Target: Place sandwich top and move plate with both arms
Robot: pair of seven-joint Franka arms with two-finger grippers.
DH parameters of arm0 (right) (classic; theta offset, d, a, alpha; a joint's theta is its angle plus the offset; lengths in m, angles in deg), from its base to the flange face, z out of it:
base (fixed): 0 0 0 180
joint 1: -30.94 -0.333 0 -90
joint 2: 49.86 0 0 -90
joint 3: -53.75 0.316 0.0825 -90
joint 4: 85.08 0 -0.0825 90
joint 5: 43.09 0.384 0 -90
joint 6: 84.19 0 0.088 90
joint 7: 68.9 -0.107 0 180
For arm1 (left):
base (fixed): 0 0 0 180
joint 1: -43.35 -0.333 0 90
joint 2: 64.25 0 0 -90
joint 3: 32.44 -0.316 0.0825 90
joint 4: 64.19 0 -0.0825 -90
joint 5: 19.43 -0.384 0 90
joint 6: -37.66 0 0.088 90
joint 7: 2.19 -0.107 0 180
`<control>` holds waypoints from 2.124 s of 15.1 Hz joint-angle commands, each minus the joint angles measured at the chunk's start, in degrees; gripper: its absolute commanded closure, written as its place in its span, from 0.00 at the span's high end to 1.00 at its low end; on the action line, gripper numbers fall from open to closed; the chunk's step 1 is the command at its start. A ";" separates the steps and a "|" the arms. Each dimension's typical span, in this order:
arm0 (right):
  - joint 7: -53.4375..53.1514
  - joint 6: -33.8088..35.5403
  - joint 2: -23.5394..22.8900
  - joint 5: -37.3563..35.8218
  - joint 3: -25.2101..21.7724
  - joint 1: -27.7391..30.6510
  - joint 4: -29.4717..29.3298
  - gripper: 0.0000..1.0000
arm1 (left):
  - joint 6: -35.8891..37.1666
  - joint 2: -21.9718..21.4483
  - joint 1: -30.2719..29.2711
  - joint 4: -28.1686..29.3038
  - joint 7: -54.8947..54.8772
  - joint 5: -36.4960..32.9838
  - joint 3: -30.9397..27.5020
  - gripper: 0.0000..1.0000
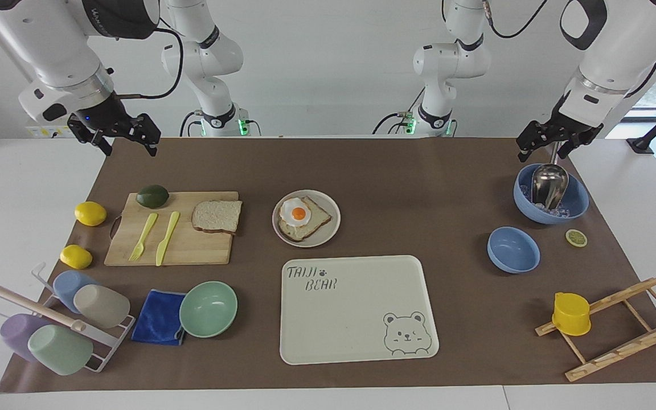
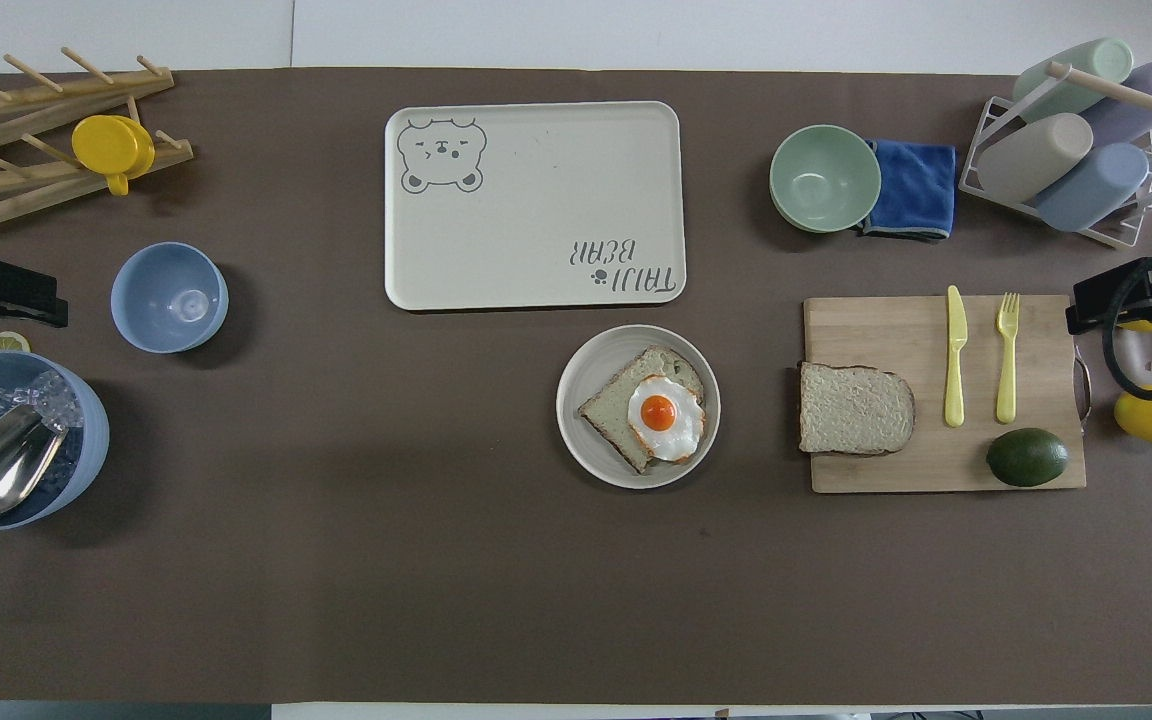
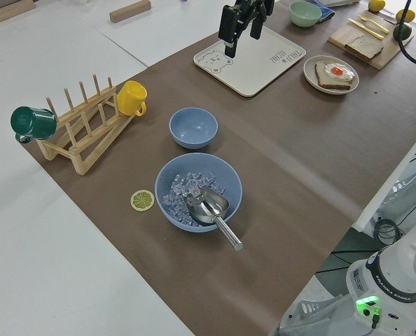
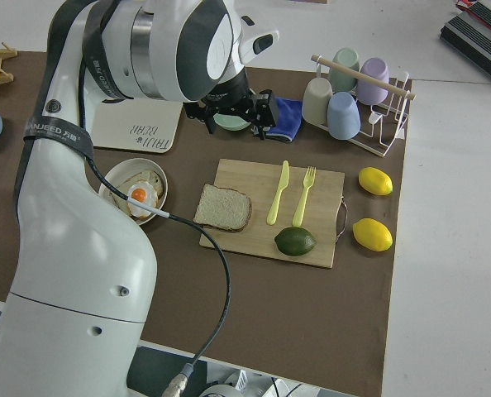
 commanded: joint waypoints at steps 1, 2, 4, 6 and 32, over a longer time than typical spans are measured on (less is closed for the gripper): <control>0.47 -0.40 -0.27 0.84 0.05 0.27 -0.35 1.00 | 1.41 -0.02 0.45 -1.04 0.08 -0.54 -0.07 1.00; 0.47 -0.31 -0.27 0.84 -0.03 0.27 -0.35 1.00 | 1.15 -0.11 0.45 -1.04 0.08 -0.54 -0.07 1.00; 0.39 -0.22 -0.27 0.84 0.05 0.27 -0.26 1.00 | 1.23 -0.37 0.45 -0.69 -0.18 -0.62 -0.16 1.00; 0.21 -0.40 -0.18 0.93 0.05 0.27 -0.17 1.00 | 1.06 -0.72 0.45 -0.25 -0.54 -0.62 -0.07 1.00; -39.52 -14.98 -24.53 -20.69 3.75 -23.90 10.01 1.00 | 1.41 -0.90 0.45 -0.07 -0.01 -0.62 -0.16 1.00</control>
